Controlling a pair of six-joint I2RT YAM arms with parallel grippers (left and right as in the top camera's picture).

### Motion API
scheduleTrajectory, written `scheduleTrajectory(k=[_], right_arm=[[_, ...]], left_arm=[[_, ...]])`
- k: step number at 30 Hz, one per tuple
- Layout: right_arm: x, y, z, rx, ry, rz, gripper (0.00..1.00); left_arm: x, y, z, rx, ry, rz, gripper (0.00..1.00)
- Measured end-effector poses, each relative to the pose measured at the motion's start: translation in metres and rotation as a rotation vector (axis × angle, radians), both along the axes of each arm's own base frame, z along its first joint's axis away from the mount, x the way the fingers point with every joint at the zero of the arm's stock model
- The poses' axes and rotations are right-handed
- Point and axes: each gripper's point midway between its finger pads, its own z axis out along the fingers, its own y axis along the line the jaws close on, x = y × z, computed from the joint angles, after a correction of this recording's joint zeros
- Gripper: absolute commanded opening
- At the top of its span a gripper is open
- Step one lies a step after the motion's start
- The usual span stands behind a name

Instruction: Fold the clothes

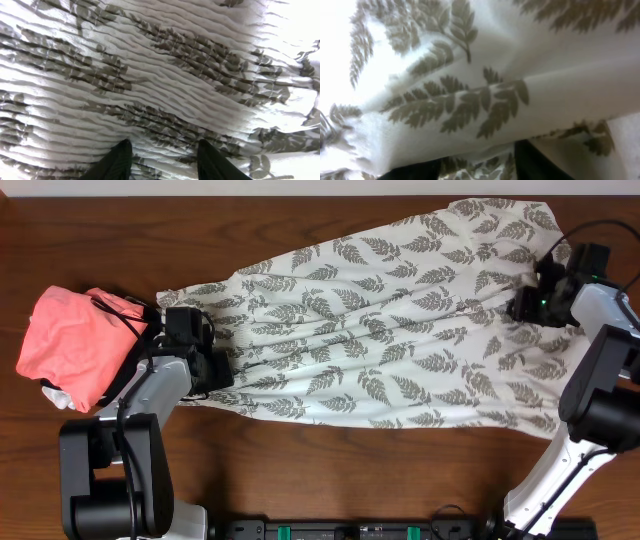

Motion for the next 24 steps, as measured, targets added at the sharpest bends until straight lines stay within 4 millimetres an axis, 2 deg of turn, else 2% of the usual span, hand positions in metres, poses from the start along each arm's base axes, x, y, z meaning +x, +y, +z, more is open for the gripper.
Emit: scheduleTrajectory(k=[3, 10, 13, 16, 18, 20, 24], right_arm=[[0.009, 0.002, 0.0, -0.002, -0.027, 0.012, 0.55], [0.007, 0.005, 0.001, 0.017, -0.014, 0.019, 0.61], [-0.001, 0.007, 0.005, 0.028, 0.012, 0.016, 0.63], [-0.018, 0.006, 0.013, 0.027, 0.059, -0.001, 0.65], [-0.026, 0.005, 0.031, 0.013, 0.063, -0.01, 0.69], [-0.031, 0.001, 0.065, -0.015, 0.028, -0.027, 0.71], [-0.05, -0.003, 0.158, -0.092, -0.096, -0.076, 0.73]], left_arm=[[0.0, 0.0, 0.0, -0.001, 0.001, 0.0, 0.44], [0.0, -0.001, 0.0, -0.003, 0.001, -0.001, 0.44], [0.0, -0.001, 0.0, -0.003, 0.001, -0.001, 0.45], [0.0, -0.001, 0.0, -0.004, 0.001, -0.001, 0.45], [0.0, -0.001, 0.0, -0.005, 0.0, -0.002, 0.49], [0.0, -0.002, 0.0, -0.011, -0.001, -0.004, 0.51], [0.0, -0.003, 0.001, -0.017, -0.001, -0.005, 0.52]])
